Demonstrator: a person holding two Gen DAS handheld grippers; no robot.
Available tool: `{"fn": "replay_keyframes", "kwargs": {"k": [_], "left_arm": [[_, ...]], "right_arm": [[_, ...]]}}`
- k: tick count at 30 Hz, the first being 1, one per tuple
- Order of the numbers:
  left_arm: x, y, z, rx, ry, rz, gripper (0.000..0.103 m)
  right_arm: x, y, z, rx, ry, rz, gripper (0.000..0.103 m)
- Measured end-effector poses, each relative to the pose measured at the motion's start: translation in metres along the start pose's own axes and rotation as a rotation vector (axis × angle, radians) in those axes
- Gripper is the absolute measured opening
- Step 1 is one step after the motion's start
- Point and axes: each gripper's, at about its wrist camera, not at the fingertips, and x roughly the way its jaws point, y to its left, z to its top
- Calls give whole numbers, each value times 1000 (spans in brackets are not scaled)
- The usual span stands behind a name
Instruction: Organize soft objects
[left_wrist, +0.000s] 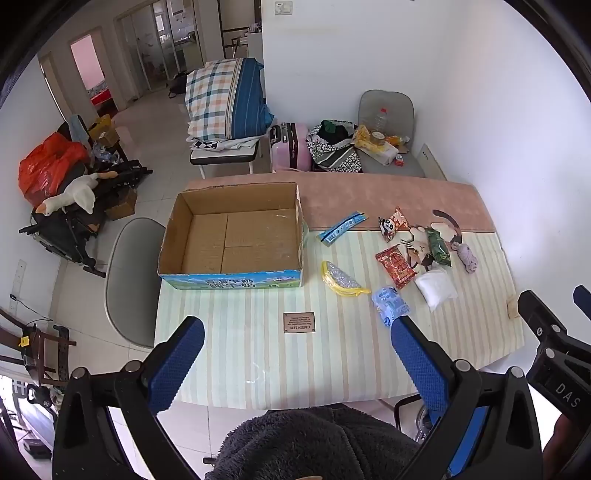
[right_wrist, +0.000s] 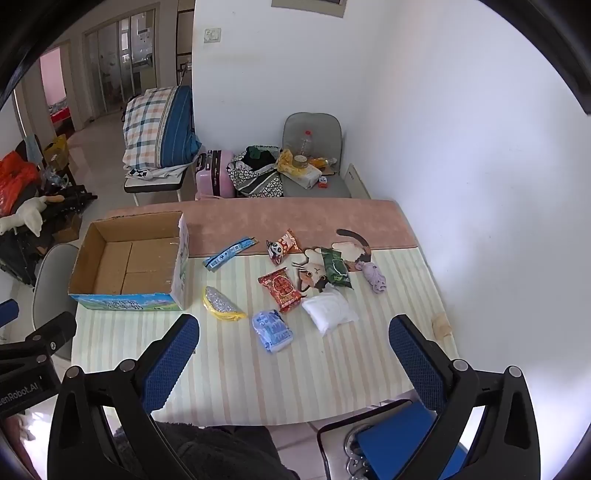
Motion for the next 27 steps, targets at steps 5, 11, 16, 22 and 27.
{"fn": "replay_keyframes", "kwargs": {"k": [5, 11, 16, 22, 27], "left_arm": [[2, -1, -1, 2, 8, -3, 103], [5, 0, -4, 4, 11, -6, 103], [8, 1, -2, 4, 16, -8, 103], [6, -4, -2, 7, 6, 0, 103], [1, -5, 0, 10, -1, 5, 103]], "right_arm": [[2, 1, 1, -6, 4, -15, 103], [-4, 4, 1, 0, 5, -4, 103], [3, 2, 1, -7, 8, -15, 103], [6, 2, 1, -5, 2, -5, 103], [6, -2, 1, -10, -8, 1, 103]]}}
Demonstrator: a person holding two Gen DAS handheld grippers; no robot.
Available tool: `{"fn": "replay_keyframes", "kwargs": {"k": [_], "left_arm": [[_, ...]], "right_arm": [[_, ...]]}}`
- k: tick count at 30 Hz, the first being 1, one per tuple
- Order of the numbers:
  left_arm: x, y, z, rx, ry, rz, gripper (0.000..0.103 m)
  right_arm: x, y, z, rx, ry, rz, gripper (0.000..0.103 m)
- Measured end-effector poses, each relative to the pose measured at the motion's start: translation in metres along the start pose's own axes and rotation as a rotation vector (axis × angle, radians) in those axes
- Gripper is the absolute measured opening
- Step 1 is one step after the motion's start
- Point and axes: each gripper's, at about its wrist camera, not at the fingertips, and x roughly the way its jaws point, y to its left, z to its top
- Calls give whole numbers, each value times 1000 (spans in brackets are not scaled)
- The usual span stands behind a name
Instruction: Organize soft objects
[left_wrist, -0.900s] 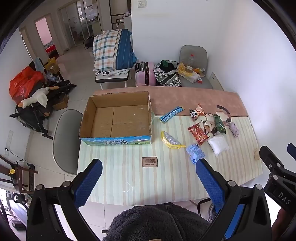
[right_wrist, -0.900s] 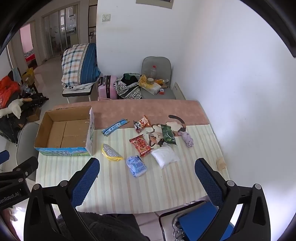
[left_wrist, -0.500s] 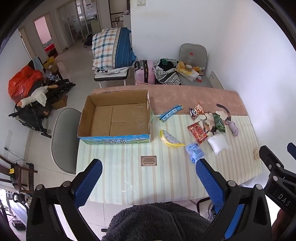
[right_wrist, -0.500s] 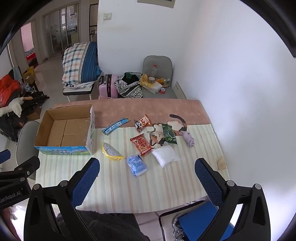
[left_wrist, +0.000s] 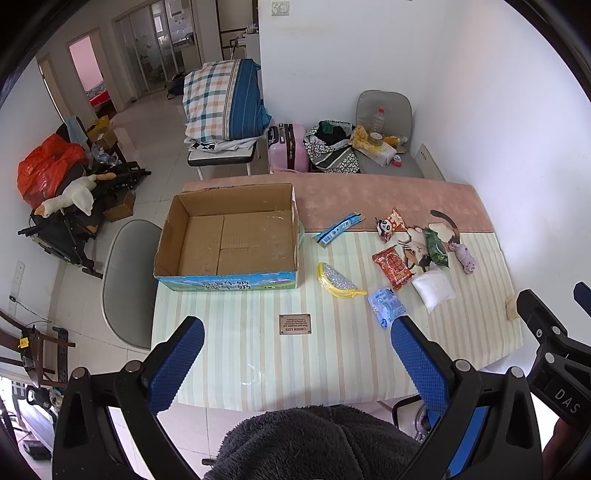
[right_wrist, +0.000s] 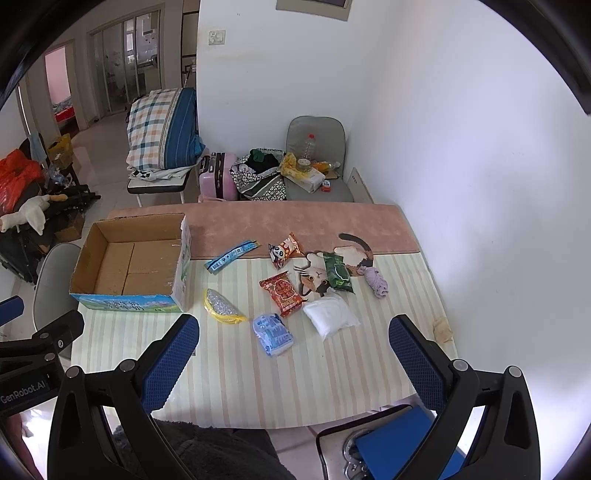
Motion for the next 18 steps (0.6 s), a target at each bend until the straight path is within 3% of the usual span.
{"fn": "replay_keyframes", "kwargs": {"k": [18], "left_arm": [[-11, -1, 0, -3, -23, 9, 103]], "right_arm": [[-8, -3, 1, -1, -17, 5, 103]]}}
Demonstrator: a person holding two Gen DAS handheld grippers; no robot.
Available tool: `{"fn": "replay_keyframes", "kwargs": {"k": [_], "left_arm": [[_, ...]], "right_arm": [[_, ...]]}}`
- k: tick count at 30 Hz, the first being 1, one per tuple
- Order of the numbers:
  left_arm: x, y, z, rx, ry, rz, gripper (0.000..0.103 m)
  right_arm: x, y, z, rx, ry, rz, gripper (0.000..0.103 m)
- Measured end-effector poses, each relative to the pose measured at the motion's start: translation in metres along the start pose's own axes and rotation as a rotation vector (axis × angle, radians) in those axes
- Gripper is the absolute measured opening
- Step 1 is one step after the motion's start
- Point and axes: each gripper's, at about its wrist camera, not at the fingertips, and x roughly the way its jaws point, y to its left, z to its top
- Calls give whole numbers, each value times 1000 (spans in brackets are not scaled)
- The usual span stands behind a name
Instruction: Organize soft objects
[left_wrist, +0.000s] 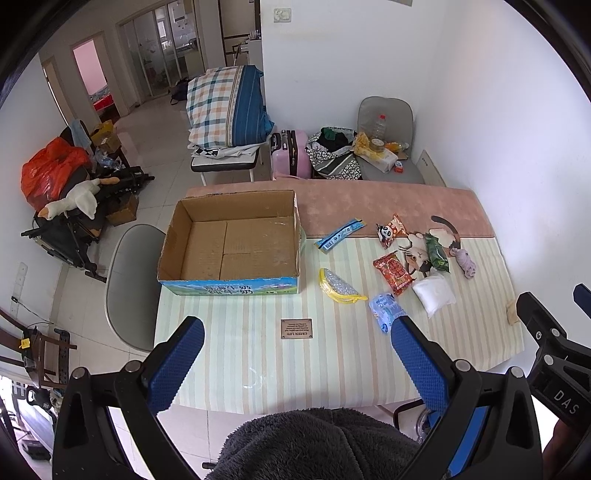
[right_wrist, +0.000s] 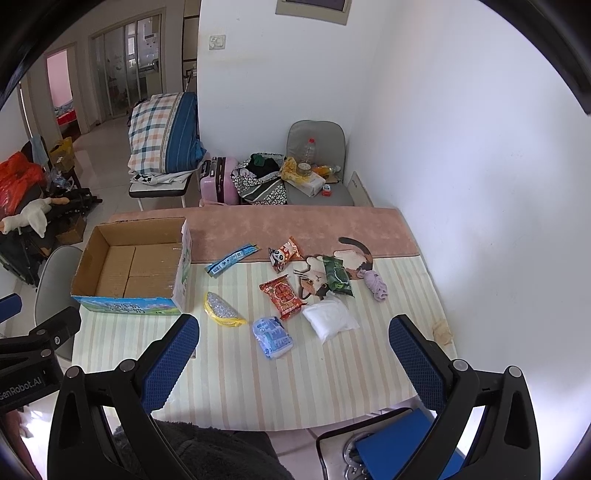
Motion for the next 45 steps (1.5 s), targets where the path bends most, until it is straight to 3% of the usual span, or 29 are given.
{"fn": "replay_keyframes", "kwargs": {"k": [45], "left_arm": [[-12, -6, 3, 10, -24, 0, 103]], "right_arm": [[-7, -3, 3, 5, -12, 7, 103]]}}
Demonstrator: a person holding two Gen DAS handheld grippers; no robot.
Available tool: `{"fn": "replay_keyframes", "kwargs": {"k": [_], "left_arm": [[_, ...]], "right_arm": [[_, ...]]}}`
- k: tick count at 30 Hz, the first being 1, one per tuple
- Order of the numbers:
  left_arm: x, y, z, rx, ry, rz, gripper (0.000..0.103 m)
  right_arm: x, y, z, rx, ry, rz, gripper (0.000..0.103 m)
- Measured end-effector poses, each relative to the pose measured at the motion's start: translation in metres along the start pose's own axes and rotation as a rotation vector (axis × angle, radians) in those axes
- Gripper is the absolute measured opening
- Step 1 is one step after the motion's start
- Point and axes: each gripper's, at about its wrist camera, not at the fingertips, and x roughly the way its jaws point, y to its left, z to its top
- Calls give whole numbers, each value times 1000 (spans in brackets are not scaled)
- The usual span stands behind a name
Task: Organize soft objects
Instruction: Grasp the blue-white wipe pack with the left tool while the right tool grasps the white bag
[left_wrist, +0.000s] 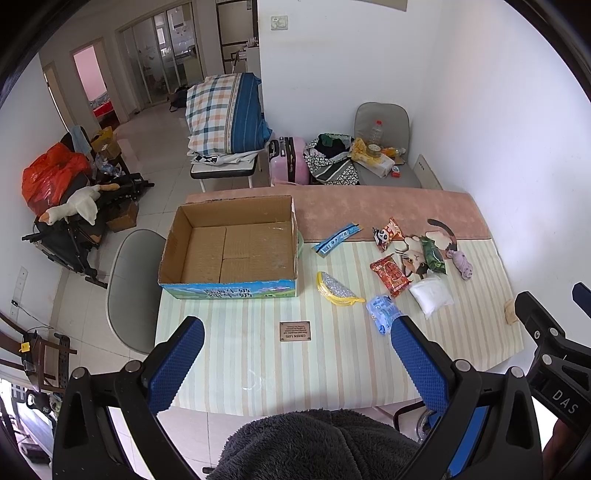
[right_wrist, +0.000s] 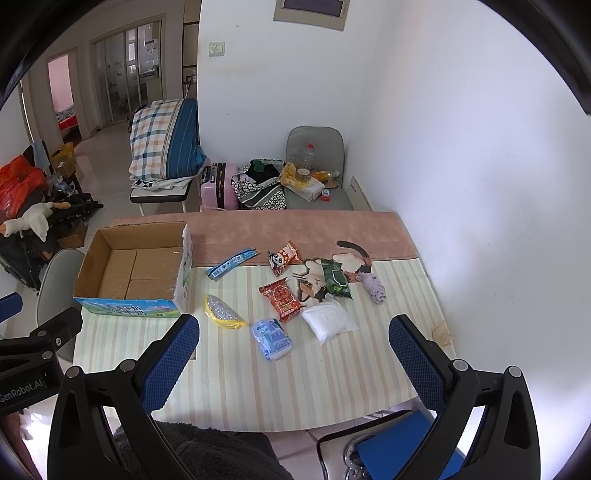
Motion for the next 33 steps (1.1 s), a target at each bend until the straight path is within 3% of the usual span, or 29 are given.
{"fn": "replay_keyframes", "kwargs": {"k": [7, 13, 18, 25, 28, 33], "left_arm": [[1, -1, 1, 5, -14, -2, 103], [45, -10, 19, 11, 7, -4, 103], [129, -27, 31, 28, 179, -58, 103], [267, -51, 11, -38, 469, -131, 101], [311, -53, 3, -101, 557, -126, 93], [358, -75, -6, -161, 659, -168, 92]], "right_arm": [[0, -5, 9, 16, -1, 10, 103], [30, -34, 16, 91, 27, 11, 103], [101, -55, 19, 100, 118, 30, 103], [257, -62, -7, -5, 339, 35, 103], [322, -52, -26, -49, 425, 68, 103], [404, -58, -41, -58, 504, 82, 100]]}}
